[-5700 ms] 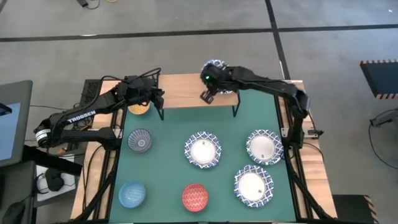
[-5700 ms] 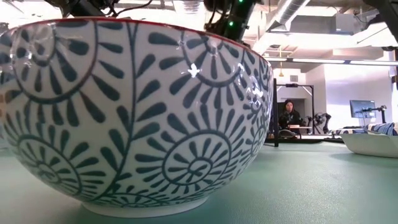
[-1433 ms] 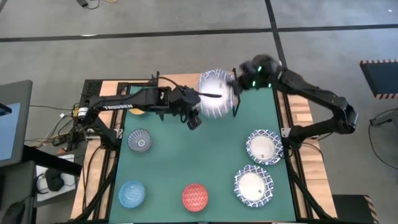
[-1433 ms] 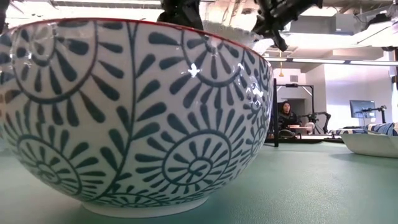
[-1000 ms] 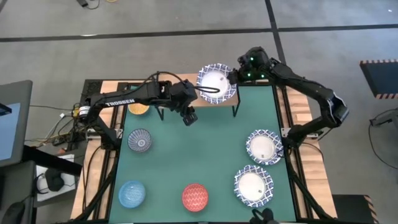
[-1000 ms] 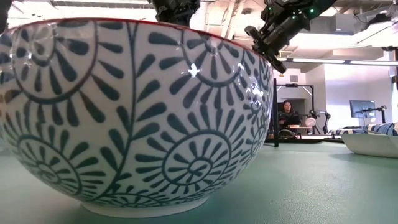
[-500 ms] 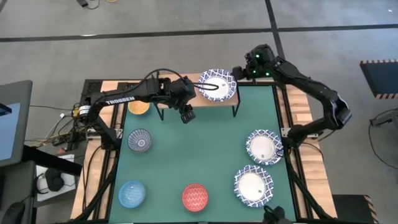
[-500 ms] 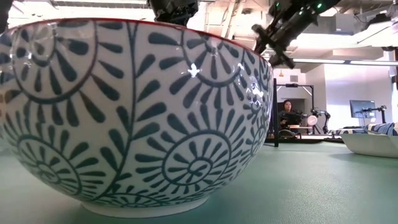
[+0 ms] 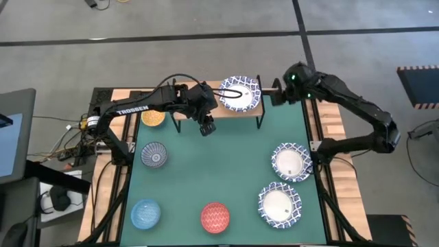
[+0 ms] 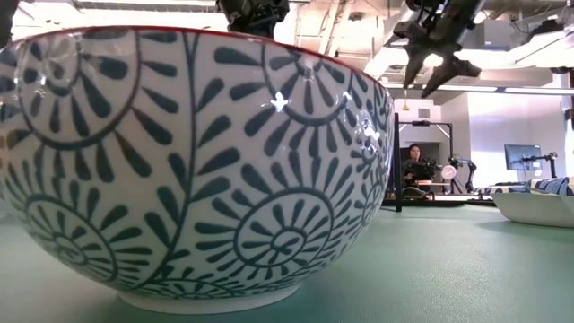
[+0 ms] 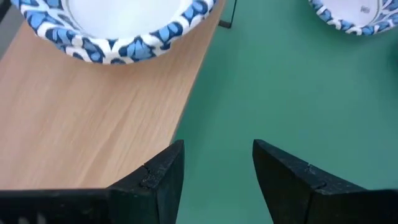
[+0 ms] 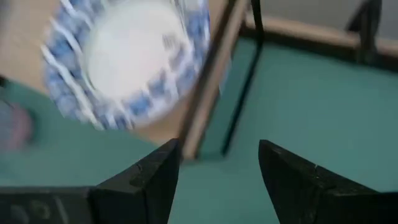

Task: Place and stack bowls onto a shelf
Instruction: Stack the top white bowl on top of the other white bowl on the shelf

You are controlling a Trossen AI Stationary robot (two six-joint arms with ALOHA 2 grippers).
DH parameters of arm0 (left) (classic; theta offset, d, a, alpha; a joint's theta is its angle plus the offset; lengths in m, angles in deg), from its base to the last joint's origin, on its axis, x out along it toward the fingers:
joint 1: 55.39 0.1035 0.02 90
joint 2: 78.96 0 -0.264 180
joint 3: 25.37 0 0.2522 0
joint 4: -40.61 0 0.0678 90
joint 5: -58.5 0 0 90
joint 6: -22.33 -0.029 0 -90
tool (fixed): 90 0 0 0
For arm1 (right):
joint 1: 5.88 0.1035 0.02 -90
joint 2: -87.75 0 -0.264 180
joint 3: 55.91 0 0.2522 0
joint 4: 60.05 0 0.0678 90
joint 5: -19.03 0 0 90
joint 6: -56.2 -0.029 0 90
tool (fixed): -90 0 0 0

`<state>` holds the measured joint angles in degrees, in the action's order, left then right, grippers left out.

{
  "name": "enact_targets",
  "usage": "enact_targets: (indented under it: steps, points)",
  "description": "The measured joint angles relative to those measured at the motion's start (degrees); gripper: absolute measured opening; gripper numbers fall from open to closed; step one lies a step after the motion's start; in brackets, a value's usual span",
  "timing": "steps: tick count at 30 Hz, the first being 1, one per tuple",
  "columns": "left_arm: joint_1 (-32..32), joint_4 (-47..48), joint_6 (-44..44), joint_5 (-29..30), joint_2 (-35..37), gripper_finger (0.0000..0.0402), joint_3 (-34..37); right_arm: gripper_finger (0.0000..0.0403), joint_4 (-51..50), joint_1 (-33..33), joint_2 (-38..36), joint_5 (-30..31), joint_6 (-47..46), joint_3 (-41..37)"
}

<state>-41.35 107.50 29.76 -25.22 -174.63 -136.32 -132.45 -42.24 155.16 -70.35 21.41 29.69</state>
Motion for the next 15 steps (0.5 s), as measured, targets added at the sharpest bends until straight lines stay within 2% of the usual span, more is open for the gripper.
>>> enact_targets:
  steps: [6,12,15]
  points:
    - [0.4,-5.9,-1.1,-5.4,0.0,0.0175,3.5,0.0244,-5.9,10.4,0.4,5.7,-5.1,-0.7]
    - [0.4,-5.7,-2.3,-6.2,0.0,0.0175,4.7,0.0244,-9.0,21.0,-0.5,0.7,-10.9,-8.9]
    - [0.4,-5.7,-2.5,-6.2,0.0,0.0175,4.7,0.0244,-8.5,25.5,-1.0,0.2,-14.8,-14.7]
